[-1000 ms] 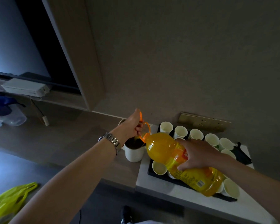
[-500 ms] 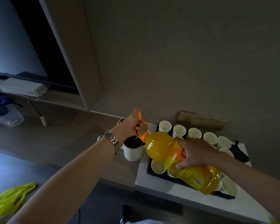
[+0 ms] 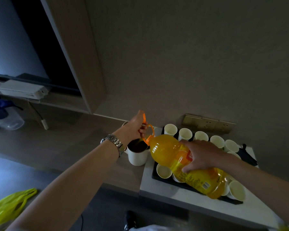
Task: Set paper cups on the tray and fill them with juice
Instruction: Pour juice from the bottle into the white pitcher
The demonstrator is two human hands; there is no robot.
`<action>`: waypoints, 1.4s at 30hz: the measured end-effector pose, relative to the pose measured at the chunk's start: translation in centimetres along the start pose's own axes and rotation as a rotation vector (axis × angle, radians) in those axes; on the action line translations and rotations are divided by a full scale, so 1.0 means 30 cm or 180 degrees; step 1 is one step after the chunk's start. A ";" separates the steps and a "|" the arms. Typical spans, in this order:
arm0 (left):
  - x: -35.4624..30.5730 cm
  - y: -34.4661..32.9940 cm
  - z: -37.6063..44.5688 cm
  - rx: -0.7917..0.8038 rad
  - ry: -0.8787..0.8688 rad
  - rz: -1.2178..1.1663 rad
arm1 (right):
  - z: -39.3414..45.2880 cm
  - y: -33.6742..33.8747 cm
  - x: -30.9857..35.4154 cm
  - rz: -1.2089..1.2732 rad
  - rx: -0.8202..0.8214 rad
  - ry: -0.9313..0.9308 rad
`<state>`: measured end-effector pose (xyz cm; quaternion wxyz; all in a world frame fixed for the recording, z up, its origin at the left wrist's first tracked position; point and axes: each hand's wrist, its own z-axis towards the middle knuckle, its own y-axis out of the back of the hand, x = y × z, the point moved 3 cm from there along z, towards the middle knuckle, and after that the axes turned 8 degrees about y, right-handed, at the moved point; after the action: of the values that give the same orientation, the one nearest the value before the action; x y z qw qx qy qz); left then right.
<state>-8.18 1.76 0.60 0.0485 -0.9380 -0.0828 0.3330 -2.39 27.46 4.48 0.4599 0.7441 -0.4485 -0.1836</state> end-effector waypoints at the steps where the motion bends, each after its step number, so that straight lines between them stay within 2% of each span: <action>1: 0.001 0.001 0.002 0.0006 0.0010 -0.0008 | 0.000 0.001 0.002 0.0004 0.0006 0.0003; 42: 0.014 -0.005 0.001 0.0083 -0.0025 0.0022 | -0.006 -0.019 0.013 -0.0014 0.0039 -0.0084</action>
<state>-7.90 2.00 0.33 0.0592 -0.9363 -0.0754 0.3379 -1.76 27.33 4.14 0.4490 0.7454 -0.4539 -0.1918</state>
